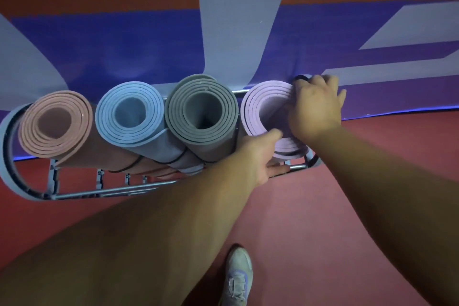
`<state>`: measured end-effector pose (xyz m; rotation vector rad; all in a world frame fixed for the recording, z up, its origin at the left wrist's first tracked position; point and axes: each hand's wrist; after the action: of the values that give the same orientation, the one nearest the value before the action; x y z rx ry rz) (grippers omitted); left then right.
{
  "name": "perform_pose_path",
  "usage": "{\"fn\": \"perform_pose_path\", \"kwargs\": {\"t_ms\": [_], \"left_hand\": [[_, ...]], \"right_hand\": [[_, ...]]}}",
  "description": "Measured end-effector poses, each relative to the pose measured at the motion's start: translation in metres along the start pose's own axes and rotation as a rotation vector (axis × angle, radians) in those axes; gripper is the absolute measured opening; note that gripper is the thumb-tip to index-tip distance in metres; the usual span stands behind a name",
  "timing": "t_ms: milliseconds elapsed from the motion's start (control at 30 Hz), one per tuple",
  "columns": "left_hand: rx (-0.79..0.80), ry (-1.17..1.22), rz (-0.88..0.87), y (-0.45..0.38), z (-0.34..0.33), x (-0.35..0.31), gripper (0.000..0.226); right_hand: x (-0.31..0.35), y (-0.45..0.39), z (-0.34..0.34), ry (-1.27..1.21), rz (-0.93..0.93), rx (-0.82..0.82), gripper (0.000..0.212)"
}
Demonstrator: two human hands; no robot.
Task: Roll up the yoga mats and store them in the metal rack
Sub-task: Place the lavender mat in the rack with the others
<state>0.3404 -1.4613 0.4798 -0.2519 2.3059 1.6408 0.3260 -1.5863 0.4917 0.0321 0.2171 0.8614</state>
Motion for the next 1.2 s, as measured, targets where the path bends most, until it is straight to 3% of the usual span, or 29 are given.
{"fn": "perform_pose_path", "kwargs": {"t_ms": [200, 300, 433, 567, 700, 833, 933, 1000, 1067, 1133, 1167, 1200], "left_hand": [[-0.03, 0.068, -0.019, -0.002, 0.008, 0.003, 0.018], [-0.023, 0.076, -0.023, -0.006, 0.002, -0.015, 0.024], [-0.004, 0.215, -0.004, -0.006, -0.012, -0.044, 0.009], [-0.019, 0.255, -0.021, -0.014, -0.012, -0.04, 0.025], [-0.009, 0.291, -0.035, -0.016, -0.007, -0.021, 0.026], [0.045, 0.198, -0.072, -0.011, -0.01, -0.02, 0.019], [0.008, 0.073, -0.095, 0.009, 0.0, -0.022, 0.024], [0.016, -0.01, -0.238, 0.026, 0.017, -0.019, 0.018], [0.036, -0.197, -0.593, 0.053, 0.048, -0.031, 0.03], [-0.049, -0.657, -1.065, 0.074, 0.087, -0.058, 0.025], [-0.148, -0.967, -1.241, 0.075, 0.108, -0.073, 0.034], [-0.26, -1.268, -1.292, 0.072, 0.128, -0.087, 0.049]], "right_hand": [[-0.001, 0.011, -0.015, -0.071, 0.037, -0.237, 0.018], [0.004, -0.002, -0.008, -0.076, 0.069, -0.174, 0.029], [-0.003, -0.008, -0.008, -0.102, 0.173, -0.174, 0.05], [-0.006, 0.002, -0.017, 0.081, 0.241, -0.149, 0.061], [-0.004, 0.01, -0.018, 0.168, 0.242, -0.076, 0.063], [0.003, 0.008, 0.0, 0.287, 0.233, 0.097, 0.06], [0.017, 0.014, 0.012, 0.361, 0.278, 0.052, 0.058], [0.026, 0.023, 0.013, 0.251, 0.291, -0.071, 0.051], [0.042, 0.032, 0.014, 0.085, 0.304, -0.14, 0.055], [0.063, 0.041, 0.023, -0.001, 0.321, -0.036, 0.068], [0.073, 0.044, 0.025, 0.002, 0.321, 0.017, 0.07], [0.082, 0.045, 0.026, 0.022, 0.318, 0.049, 0.072]]}}
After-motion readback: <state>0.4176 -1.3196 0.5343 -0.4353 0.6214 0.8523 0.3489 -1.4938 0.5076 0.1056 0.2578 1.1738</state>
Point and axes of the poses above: each hand's wrist, its own y-axis away from the middle knuckle, its own z-axis out of the back of the hand, x = y × z, and after that the axes turned 14 degrees about y, right-handed
